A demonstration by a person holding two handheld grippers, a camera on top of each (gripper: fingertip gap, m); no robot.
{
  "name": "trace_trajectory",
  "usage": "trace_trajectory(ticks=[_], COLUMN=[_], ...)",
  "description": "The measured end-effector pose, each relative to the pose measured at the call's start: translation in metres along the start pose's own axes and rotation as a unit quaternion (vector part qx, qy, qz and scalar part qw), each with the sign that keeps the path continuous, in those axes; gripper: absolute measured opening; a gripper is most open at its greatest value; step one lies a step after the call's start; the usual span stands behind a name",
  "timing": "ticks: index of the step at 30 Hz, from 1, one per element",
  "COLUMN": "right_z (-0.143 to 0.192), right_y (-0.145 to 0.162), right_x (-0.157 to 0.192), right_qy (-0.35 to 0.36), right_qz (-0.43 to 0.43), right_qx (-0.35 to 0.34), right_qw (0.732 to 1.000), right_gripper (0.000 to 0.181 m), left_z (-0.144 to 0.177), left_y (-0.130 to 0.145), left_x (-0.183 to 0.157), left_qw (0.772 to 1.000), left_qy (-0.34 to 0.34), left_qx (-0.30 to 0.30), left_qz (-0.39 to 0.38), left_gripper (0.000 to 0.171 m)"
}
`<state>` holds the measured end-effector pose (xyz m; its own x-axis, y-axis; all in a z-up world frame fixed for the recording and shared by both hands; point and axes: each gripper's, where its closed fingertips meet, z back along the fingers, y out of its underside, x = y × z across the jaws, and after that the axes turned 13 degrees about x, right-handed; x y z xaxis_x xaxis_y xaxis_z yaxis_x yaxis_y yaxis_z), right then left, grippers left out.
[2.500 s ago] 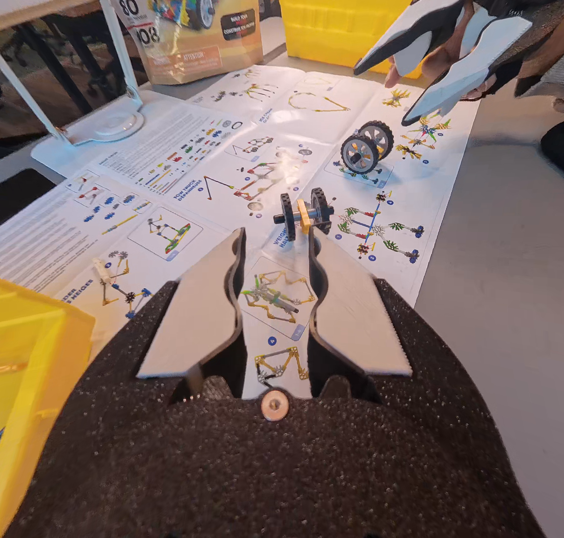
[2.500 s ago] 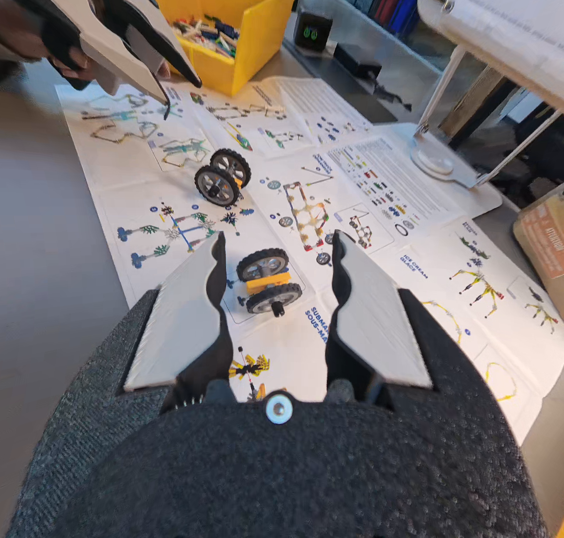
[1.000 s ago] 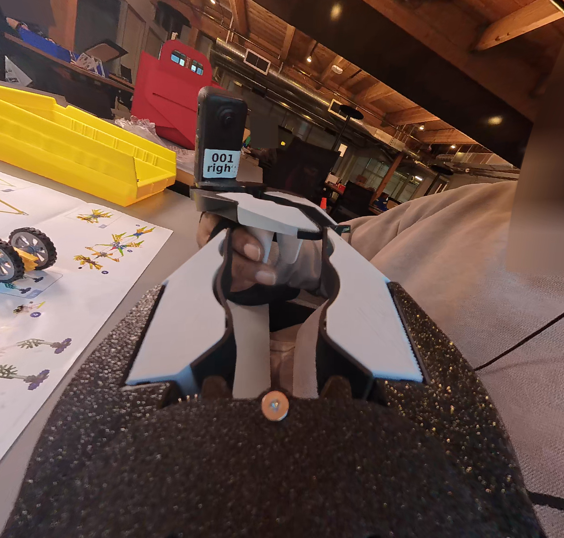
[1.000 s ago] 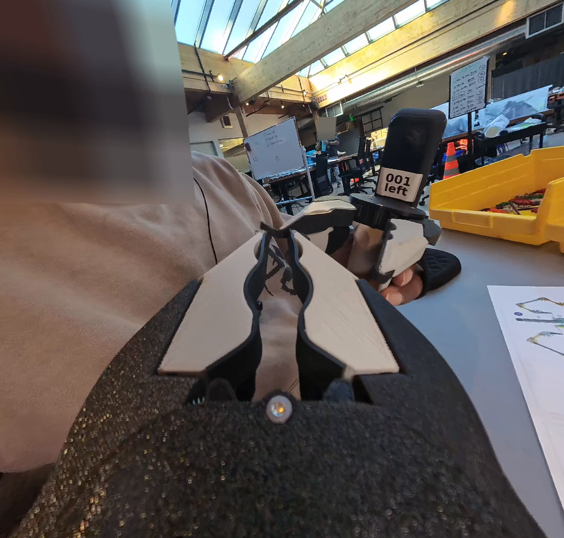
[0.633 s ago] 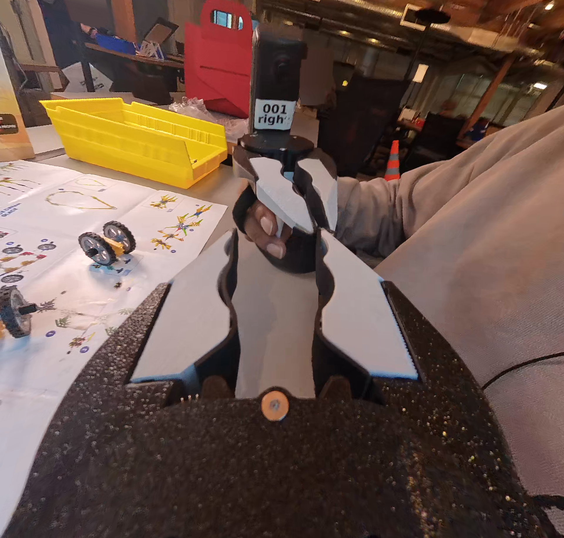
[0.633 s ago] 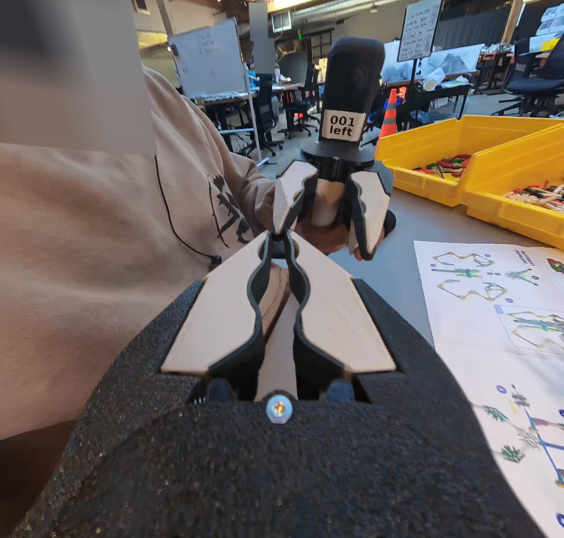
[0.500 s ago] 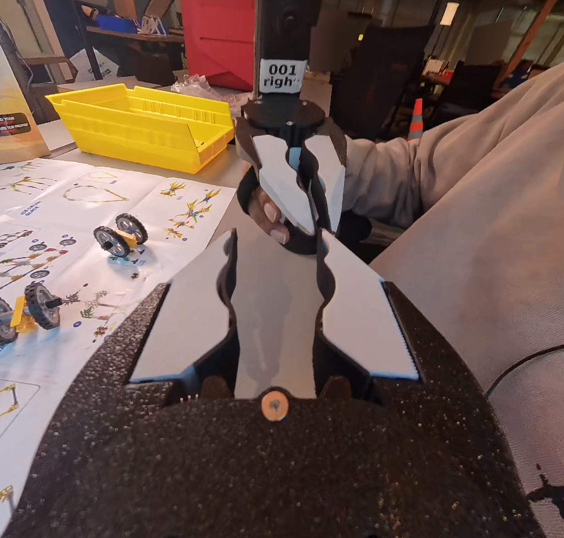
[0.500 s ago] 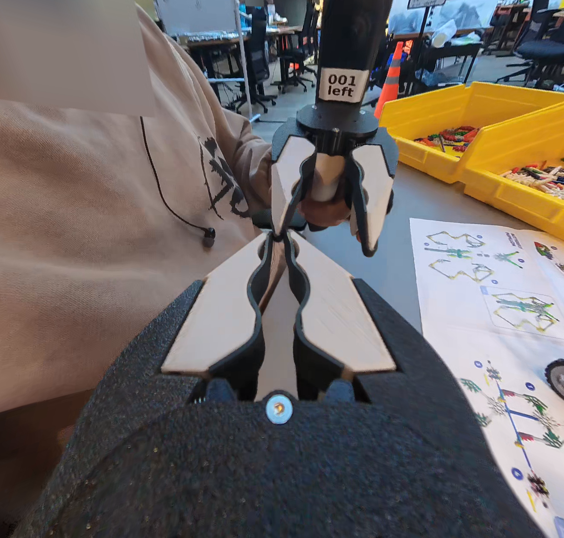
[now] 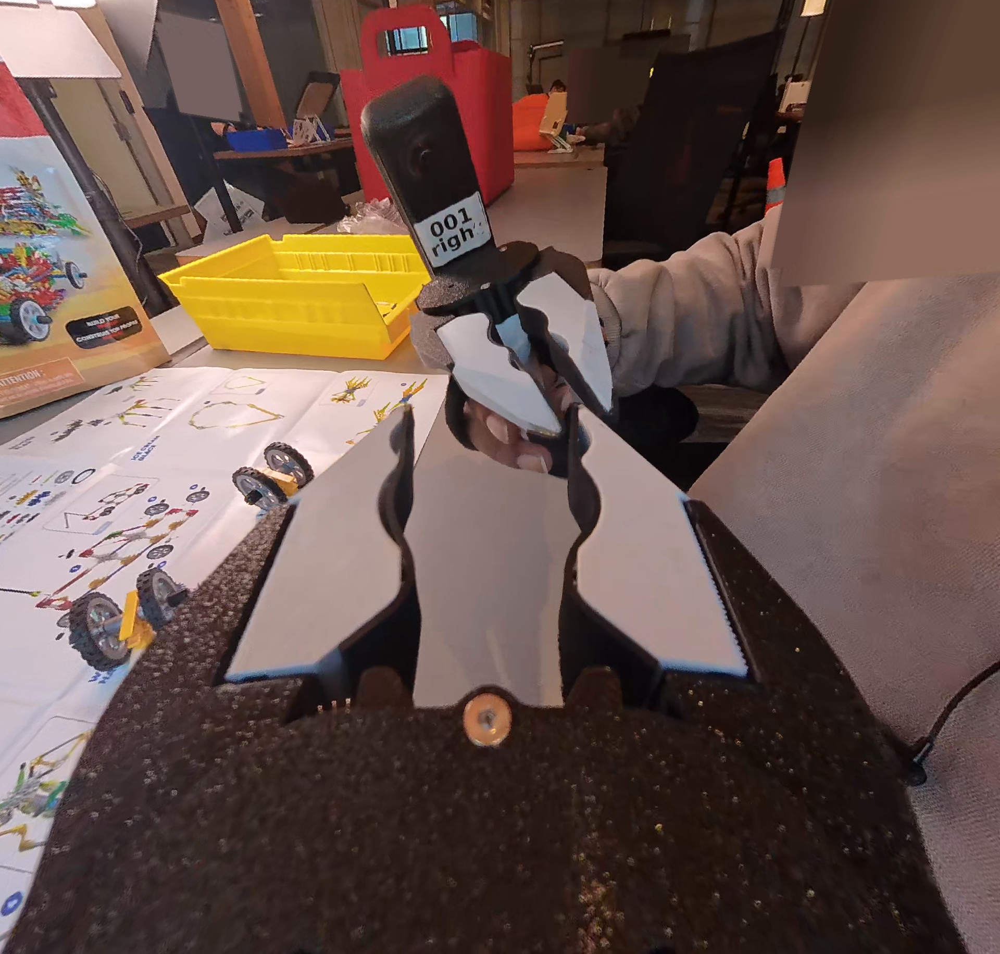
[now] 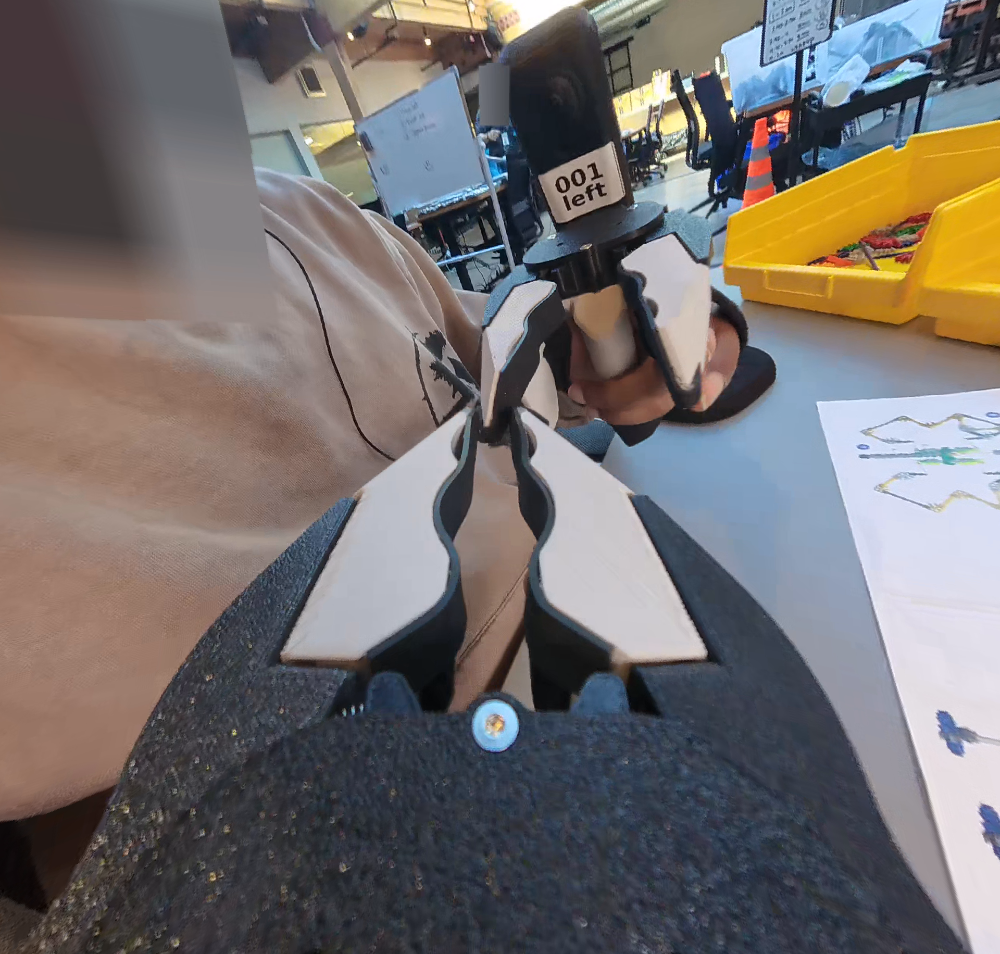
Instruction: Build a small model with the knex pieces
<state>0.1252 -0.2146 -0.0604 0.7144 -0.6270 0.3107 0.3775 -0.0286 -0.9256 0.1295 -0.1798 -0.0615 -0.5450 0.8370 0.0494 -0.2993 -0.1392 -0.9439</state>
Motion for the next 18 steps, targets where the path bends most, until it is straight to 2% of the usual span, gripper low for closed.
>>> trace_trajectory(ticks=[5, 10, 14, 16, 18], right_z=[-0.002, -0.003, -0.004, -0.003, -0.004], right_y=[0.003, 0.006, 0.006, -0.001, -0.002], right_x=[0.001, 0.0, -0.001, 0.0, 0.0], right_qy=[0.021, 0.058, 0.069, 0.067, 0.07], right_qz=[0.037, 0.07, 0.072, 0.063, 0.055], right_qx=[0.018, 0.054, 0.047, 0.014, -0.009], right_qw=[0.999, 0.994, 0.994, 0.996, 0.996], right_gripper=[0.009, 0.007, 0.006, 0.005, 0.005], left_z=[-0.002, -0.003, -0.003, 0.001, 0.003], left_y=[0.002, 0.005, 0.007, 0.0, -0.001], left_x=[-0.004, -0.011, -0.014, -0.019, -0.021], left_qw=[0.999, 0.994, 0.992, 0.985, 0.982], left_qy=[0.026, 0.063, 0.073, 0.096, 0.095], left_qx=[-0.009, -0.029, -0.035, -0.071, -0.094], left_qz=[0.028, 0.085, 0.101, 0.122, 0.13], left_gripper=[0.053, 0.04, 0.034, 0.021, 0.015])
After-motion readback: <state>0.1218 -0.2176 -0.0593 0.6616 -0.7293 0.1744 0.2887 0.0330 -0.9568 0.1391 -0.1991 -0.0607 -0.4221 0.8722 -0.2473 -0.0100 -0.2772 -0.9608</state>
